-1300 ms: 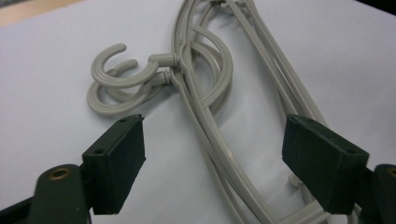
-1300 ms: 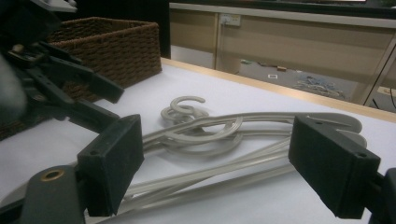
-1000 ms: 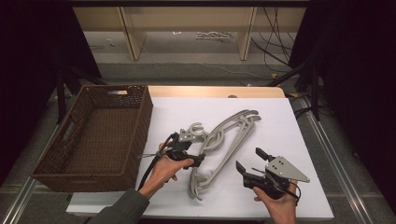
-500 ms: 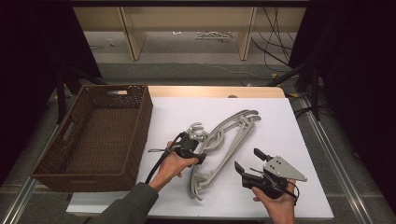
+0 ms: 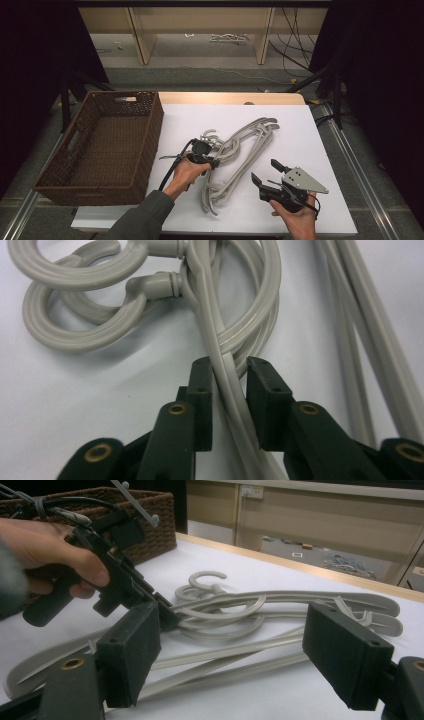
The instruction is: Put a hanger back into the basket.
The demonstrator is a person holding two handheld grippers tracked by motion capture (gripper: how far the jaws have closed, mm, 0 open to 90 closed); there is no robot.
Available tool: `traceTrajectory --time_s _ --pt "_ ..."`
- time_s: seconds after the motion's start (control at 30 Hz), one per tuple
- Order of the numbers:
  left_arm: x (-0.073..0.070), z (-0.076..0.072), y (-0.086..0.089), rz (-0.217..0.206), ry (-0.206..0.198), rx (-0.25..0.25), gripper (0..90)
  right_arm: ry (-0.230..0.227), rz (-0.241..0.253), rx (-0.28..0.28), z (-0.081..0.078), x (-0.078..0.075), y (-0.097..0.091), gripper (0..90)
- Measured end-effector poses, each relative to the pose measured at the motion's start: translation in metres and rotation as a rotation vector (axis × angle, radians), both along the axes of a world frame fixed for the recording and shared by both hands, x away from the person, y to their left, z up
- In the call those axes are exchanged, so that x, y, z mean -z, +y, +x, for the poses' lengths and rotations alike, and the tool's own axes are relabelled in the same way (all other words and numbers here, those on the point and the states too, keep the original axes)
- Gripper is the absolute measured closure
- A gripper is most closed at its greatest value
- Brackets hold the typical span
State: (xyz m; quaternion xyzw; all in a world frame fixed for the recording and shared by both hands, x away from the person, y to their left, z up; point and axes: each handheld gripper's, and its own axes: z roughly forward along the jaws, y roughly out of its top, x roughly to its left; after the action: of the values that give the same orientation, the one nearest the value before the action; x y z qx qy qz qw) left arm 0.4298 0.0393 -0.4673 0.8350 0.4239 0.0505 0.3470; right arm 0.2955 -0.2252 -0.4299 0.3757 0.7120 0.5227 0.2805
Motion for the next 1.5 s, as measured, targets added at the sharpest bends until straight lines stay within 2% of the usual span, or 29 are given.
traceTrajectory --time_s 0.07,0.1,0.17,0.27,0.33,0.43,0.47,0.57,0.6,0.67,0.77,0.83,0.87,0.9,0.93,0.97,1.1,1.2,1.27,1.37,1.4,1.47,1.5 --pt "-0.004 0.000 0.002 -0.015 0.009 -0.011 75.6 0.000 -0.001 -0.003 0.000 0.000 0.000 24.3" --pt "-0.006 0.001 0.005 -0.045 -0.001 -0.028 76.7 -0.003 0.002 -0.001 0.000 0.000 0.000 24.3" --pt "-0.008 0.002 0.009 -0.099 0.007 -0.059 78.6 0.001 0.001 0.000 0.000 0.000 0.000 24.4" --pt "-0.011 0.004 0.012 -0.122 0.014 -0.068 79.9 -0.004 0.002 0.001 0.000 -0.001 -0.001 24.5" --pt "-0.013 0.006 0.016 -0.170 0.012 -0.084 80.5 -0.004 0.012 -0.001 0.001 0.000 -0.001 24.5" --pt "-0.015 0.006 0.018 -0.193 0.011 -0.090 81.2 -0.006 0.010 -0.001 0.000 0.000 -0.001 24.6" --pt "-0.018 0.006 0.020 -0.198 -0.005 -0.085 81.6 0.001 0.003 -0.002 0.000 0.000 -0.001 24.6" --pt "-0.020 0.006 0.021 -0.202 -0.012 -0.074 81.7 -0.001 0.005 -0.003 0.000 0.000 -0.001 24.8" --pt "-0.021 0.005 0.022 -0.210 -0.028 -0.070 81.7 0.001 0.003 -0.004 0.000 0.000 -0.001 24.8" --pt "-0.021 0.004 0.021 -0.225 -0.034 -0.086 81.8 -0.012 0.022 -0.007 0.001 0.001 0.000 24.9" --pt "-0.029 0.001 0.025 -0.257 -0.052 -0.089 81.8 -0.010 0.019 -0.007 0.001 0.001 0.000 24.9" --pt "-0.032 0.001 0.028 -0.246 -0.063 -0.073 81.8 -0.004 0.014 -0.003 0.001 0.001 -0.001 24.9" --pt "-0.035 0.000 0.029 -0.250 -0.075 -0.076 81.8 -0.001 0.005 -0.003 0.000 0.000 -0.001 24.9" --pt "-0.041 -0.002 0.031 -0.269 -0.105 -0.097 81.8 -0.003 0.002 -0.003 0.000 0.000 -0.001 25.0" --pt "-0.041 -0.002 0.031 -0.269 -0.105 -0.097 81.8 -0.003 0.002 -0.003 0.000 0.000 -0.001 25.0" --pt "-0.046 -0.003 0.033 -0.279 -0.124 -0.092 81.8 -0.003 0.003 -0.005 0.000 0.000 -0.001 24.9" --pt "-0.056 -0.007 0.036 -0.288 -0.148 -0.089 81.8 -0.006 0.005 -0.007 0.000 -0.001 -0.001 24.9" --pt "-0.072 -0.010 0.045 -0.283 -0.183 -0.086 81.8 -0.019 0.028 -0.010 0.001 0.001 0.000 24.9" --pt "-0.081 -0.012 0.052 -0.283 -0.199 -0.091 81.8 -0.003 0.007 -0.003 0.000 0.000 -0.001 24.8" --pt "-0.089 -0.014 0.059 -0.277 -0.212 -0.093 81.8 -0.003 0.010 -0.008 0.000 0.000 -0.001 24.8" --pt "-0.098 -0.016 0.067 -0.277 -0.225 -0.099 81.8 0.001 0.005 -0.003 0.000 0.000 -0.001 24.8" --pt "-0.106 -0.020 0.075 -0.310 -0.231 -0.104 81.8 0.004 0.009 -0.008 0.000 0.000 0.000 24.8" --pt "-0.106 -0.020 0.075 -0.310 -0.231 -0.104 81.7 0.002 0.006 -0.002 0.000 0.000 -0.001 24.8"
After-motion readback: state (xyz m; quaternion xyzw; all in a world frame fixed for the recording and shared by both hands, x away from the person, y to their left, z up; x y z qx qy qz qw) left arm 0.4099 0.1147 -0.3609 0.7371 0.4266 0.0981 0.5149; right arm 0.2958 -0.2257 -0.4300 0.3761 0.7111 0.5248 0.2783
